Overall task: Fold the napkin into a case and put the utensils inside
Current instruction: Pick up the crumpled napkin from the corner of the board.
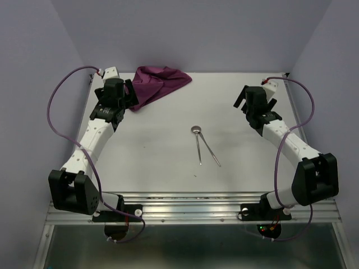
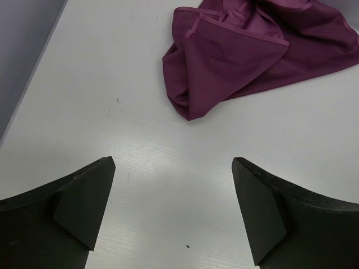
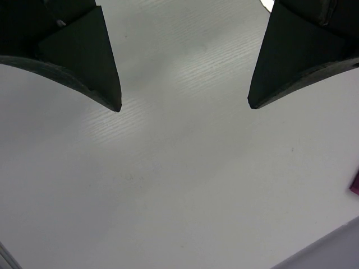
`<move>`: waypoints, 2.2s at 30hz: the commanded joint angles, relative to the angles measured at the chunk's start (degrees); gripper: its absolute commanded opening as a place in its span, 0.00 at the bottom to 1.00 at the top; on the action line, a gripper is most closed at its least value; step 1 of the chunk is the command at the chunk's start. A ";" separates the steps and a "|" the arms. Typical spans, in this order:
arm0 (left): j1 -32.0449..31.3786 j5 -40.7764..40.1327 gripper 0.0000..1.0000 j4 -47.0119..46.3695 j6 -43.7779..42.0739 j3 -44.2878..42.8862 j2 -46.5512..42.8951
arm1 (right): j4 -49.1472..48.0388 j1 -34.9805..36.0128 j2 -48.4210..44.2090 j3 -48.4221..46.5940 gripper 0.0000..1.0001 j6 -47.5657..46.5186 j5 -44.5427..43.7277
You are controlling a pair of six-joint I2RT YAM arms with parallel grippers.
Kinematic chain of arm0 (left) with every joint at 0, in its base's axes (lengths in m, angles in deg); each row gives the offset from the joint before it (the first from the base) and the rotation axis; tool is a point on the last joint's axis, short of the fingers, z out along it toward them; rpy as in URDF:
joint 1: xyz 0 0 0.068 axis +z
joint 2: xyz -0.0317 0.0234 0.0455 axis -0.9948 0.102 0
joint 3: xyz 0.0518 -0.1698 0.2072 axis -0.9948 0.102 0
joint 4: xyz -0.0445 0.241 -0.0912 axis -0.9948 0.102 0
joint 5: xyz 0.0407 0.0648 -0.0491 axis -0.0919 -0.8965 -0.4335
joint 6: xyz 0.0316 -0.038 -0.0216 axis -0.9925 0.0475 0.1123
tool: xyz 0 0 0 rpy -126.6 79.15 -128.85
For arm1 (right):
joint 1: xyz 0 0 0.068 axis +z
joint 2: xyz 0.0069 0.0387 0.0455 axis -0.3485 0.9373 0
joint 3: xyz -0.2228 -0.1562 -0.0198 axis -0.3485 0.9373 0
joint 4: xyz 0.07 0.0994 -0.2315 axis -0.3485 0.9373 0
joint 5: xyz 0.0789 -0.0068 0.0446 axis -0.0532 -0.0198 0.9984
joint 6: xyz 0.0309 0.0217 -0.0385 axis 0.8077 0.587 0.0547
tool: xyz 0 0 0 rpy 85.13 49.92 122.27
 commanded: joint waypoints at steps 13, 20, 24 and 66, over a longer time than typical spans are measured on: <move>0.04 -7.56 0.99 0.60 1.23 -3.74 1.30 | 2.74 0.03 0.97 -1.74 1.00 3.83 -0.18; 0.22 -3.42 0.99 4.19 3.78 -12.25 8.31 | 1.78 0.03 0.35 -0.69 1.00 3.39 5.43; 1.79 -2.46 0.86 7.97 5.71 -19.80 16.66 | 3.09 0.03 1.67 -1.65 1.00 -0.74 17.01; -0.48 16.53 0.00 10.35 3.16 -15.10 18.19 | 9.34 3.28 2.20 -3.67 1.00 -2.06 19.33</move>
